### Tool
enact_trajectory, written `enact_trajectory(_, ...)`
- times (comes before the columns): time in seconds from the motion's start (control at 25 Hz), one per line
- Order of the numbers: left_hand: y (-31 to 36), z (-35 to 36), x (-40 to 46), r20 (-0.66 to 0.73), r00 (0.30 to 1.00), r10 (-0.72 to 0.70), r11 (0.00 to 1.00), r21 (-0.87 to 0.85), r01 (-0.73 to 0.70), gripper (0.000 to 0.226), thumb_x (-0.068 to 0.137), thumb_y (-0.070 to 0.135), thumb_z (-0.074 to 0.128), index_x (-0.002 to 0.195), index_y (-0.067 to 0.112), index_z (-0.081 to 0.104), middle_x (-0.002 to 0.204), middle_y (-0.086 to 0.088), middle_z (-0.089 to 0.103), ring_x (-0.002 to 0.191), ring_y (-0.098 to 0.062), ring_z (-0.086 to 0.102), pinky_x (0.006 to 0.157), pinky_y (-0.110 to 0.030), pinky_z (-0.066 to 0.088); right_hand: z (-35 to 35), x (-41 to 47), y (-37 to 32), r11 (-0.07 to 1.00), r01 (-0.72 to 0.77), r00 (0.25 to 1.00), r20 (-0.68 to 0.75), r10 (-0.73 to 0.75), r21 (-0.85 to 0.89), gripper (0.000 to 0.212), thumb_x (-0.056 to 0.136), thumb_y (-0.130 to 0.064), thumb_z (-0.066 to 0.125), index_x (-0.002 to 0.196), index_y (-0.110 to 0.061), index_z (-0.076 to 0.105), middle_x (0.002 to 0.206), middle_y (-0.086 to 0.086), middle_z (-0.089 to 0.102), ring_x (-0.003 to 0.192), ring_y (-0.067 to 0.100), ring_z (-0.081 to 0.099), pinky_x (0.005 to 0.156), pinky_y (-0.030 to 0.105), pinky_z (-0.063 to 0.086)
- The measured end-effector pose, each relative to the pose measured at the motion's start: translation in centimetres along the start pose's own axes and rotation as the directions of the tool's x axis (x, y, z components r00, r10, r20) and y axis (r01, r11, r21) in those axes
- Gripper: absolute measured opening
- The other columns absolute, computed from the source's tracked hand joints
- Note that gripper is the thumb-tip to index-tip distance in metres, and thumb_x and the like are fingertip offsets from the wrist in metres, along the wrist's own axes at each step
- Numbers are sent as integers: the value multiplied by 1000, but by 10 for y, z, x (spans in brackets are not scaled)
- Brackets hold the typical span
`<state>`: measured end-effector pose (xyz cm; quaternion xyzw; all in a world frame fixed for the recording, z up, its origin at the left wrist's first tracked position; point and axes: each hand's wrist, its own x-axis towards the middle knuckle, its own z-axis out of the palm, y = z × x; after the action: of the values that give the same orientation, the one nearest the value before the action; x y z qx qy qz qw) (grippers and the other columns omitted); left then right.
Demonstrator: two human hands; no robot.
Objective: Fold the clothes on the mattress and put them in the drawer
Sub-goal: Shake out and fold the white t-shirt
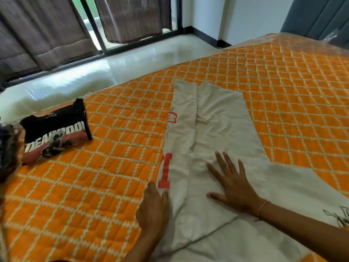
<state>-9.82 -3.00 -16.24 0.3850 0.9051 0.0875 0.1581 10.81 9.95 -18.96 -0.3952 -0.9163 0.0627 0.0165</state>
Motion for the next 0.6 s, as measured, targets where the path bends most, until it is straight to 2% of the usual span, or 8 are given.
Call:
enact_trajectory(0.12,-9,15,-30,-41,994,104,982,163,-96,62,100,42,32,151,14,12,146,-10,35,116,-26,55,86,-36,47,27,-46,-17,998,-49,999,8,49,-39,79,87,-77,18,150,-30,21,158,9,17,144,29,12,107,58,14)
enact_trajectory(0.2,-15,16,-39,3,986,164,952,260,-159,65,100,46,26,152,11,7,150,-14,29,117,-25,55,88,-35,47,25,-59,-18,993,-77,996,35,81,-90,79,87,-77,17,149,-29,26,155,10,26,142,27,18,107,59,20)
enact_trajectory(0.28,-27,17,-36,-48,971,236,937,275,-214,71,97,55,24,149,7,23,142,-18,41,108,-28,59,81,-38,48,19,-64,-14,991,-54,996,66,62,-121,80,86,-77,16,148,-28,30,153,11,32,140,26,22,105,59,26)
enact_trajectory(0.36,-38,28,-41,-23,904,426,884,223,-411,75,93,63,22,140,9,44,137,-18,49,111,-33,56,82,-42,44,24,-78,-10,993,6,997,75,3,-114,80,86,-78,19,149,-30,25,157,9,20,145,24,12,106,55,18)
enact_trajectory(0.44,-49,44,-45,86,794,601,754,267,-600,73,91,70,20,142,22,41,156,-6,25,136,-26,34,102,-42,27,34,-92,-14,995,32,999,36,-28,-96,78,87,-76,22,150,-30,23,160,5,7,147,20,2,108,50,9)
enact_trajectory(0.48,-55,50,-43,88,764,639,726,258,-637,72,90,72,20,142,26,40,160,0,11,144,-20,21,108,-40,17,36,-96,-17,996,35,999,23,-33,-78,77,88,-76,23,150,-31,24,160,3,4,147,19,1,109,48,7)
enact_trajectory(0.56,-59,56,-39,41,753,657,725,239,-646,73,89,73,19,142,28,41,161,4,1,148,-13,2,112,-38,5,37,-101,-12,993,46,999,-9,-48,-107,76,89,-74,22,151,-30,21,161,3,3,147,18,1,110,45,5)
enact_trajectory(0.6,-57,56,-38,4,746,665,721,256,-644,74,89,73,17,141,27,42,161,2,5,148,-13,-1,112,-39,5,35,-103,-4,992,22,998,-59,-30,-124,74,91,-72,20,152,-30,18,160,3,6,147,17,2,110,45,5)
